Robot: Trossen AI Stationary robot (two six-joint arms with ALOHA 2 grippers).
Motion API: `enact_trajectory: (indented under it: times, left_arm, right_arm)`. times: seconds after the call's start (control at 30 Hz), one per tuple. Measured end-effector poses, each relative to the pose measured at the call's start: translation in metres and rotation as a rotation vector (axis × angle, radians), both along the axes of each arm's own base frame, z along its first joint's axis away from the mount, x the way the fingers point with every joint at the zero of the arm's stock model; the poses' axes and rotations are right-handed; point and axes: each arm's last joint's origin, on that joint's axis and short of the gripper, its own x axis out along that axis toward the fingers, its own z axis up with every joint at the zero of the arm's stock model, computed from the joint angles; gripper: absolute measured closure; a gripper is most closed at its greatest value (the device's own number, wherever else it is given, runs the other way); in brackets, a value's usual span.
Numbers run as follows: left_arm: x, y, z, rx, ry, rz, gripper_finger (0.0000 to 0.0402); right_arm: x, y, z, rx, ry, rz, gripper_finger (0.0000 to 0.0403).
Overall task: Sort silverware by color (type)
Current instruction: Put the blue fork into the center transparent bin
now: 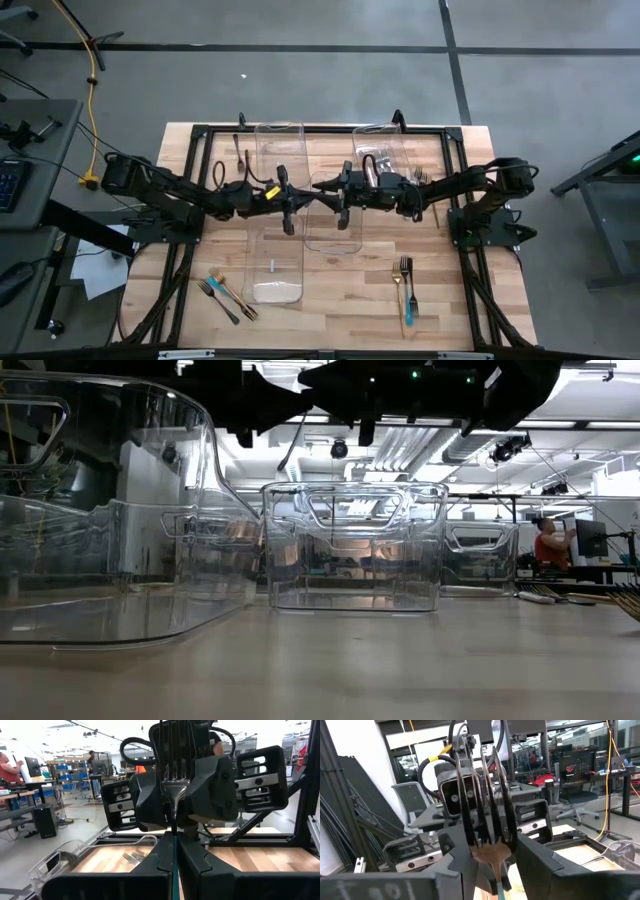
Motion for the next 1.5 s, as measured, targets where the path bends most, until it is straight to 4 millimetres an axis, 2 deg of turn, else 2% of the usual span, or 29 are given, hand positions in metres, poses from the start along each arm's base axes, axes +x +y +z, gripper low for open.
enact_trajectory:
  times: [0.1, 0.27, 0.53, 0.63, 0.73, 0.87, 1.13, 1.3, 1.5]
  left_arm:
    - [0.000, 0.001, 0.001, -0.002, -0.004, 0.017, 0.0401]
    - [-0.001, 0.001, 0.002, 0.000, -0.009, 0.038, 0.0393]
    - [-0.001, 0.001, 0.001, 0.000, 0.011, 0.045, 0.0358]
    - [-0.007, 0.002, 0.007, -0.005, 0.016, 0.051, 0.0341]
    - [-0.019, 0.003, 0.014, -0.013, 0.014, 0.063, 0.0325]
    - [-0.035, 0.003, 0.022, -0.031, 0.037, 0.066, 0.0308]
    - [-0.079, 0.006, 0.031, -0.067, -0.091, 0.087, 0.0293]
    - [-0.093, 0.007, 0.033, -0.079, -0.136, 0.096, 0.0295]
    - [-0.093, 0.007, 0.032, -0.039, -0.117, 0.105, 0.0295]
  right_arm:
    - [0.000, 0.000, -0.001, 0.008, 0.007, 0.001, 0.0308]
    - [0.000, 0.000, -0.002, 0.008, 0.017, -0.002, 0.0389]
    - [0.000, 0.000, -0.003, 0.010, 0.039, -0.002, 0.0395]
    - [-0.003, 0.000, 0.001, -0.008, 0.059, -0.003, 0.0397]
    - [-0.011, 0.000, 0.004, -0.028, 0.073, -0.002, 0.0398]
    - [-0.030, -0.001, 0.008, -0.054, 0.069, -0.049, 0.0398]
    - [-0.072, -0.002, 0.010, -0.065, 0.048, -0.112, 0.0398]
    - [-0.077, 0.002, 0.009, -0.065, 0.049, -0.096, 0.0398]
    - [-0.074, 0.006, 0.004, -0.017, 0.084, -0.055, 0.0398]
